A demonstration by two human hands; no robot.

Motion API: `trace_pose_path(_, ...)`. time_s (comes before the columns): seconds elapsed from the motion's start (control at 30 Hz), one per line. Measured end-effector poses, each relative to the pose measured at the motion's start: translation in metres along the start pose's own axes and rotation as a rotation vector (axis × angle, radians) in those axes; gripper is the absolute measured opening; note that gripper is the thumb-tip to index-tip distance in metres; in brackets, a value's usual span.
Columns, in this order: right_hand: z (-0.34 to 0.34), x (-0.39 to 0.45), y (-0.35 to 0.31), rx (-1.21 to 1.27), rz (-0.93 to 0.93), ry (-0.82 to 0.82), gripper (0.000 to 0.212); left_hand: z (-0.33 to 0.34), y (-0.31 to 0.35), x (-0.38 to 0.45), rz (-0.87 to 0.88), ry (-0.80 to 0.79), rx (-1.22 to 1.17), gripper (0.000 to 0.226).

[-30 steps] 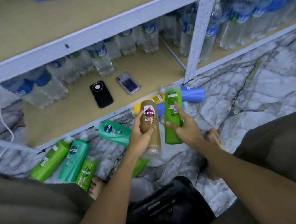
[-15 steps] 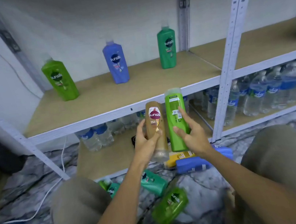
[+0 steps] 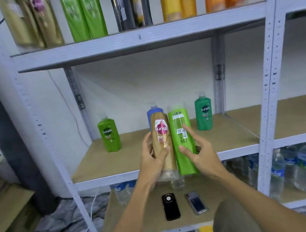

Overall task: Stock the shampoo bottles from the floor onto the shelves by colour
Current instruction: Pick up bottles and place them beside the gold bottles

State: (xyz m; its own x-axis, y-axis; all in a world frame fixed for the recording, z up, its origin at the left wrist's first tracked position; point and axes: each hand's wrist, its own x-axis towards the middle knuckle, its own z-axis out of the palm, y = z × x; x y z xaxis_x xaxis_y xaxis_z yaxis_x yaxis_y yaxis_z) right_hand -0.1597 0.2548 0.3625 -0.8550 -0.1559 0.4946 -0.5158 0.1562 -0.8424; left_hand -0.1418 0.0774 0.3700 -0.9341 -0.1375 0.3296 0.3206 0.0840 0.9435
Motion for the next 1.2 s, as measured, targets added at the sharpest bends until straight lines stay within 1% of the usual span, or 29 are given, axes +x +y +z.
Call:
trace_pose_path(0.1,0.000,0.025,-0.024,-0.027,-0.074,0.001,0.070,-0.010,0.031,0.016,0.078,0.009,0.008,0.068)
trace_pose_path(0.3,0.002,0.075,-0.073,0.089,-0.180,0.018,0.069,-0.030,0.091,0.043,0.241,0.005,0.047,0.071)
trace_pose_path(0.53,-0.003,0.132,-0.139,0.109,-0.352,0.006,0.068,-0.046,0.159,0.083,0.455,0.068,0.095,0.072)
trace_pose_path(0.67,-0.003,0.171,-0.172,0.101,-0.427,-0.015,0.069,-0.056,0.195,0.112,0.520,0.095,0.104,0.073)
trace_pose_path(0.8,0.005,0.215,-0.205,0.068,-0.529,-0.001,0.068,-0.072,0.227,0.144,0.573,0.137,0.098,0.073)
trace_pose_path(0.97,0.024,0.266,-0.249,-0.001,-0.658,0.023,0.065,-0.102,0.264,0.186,0.687,0.231,0.161,0.075)
trace_pose_path(1.2,0.057,0.336,-0.291,-0.073,-0.784,0.056,0.062,-0.143,0.308,0.241,0.770,0.300,0.222,0.072)
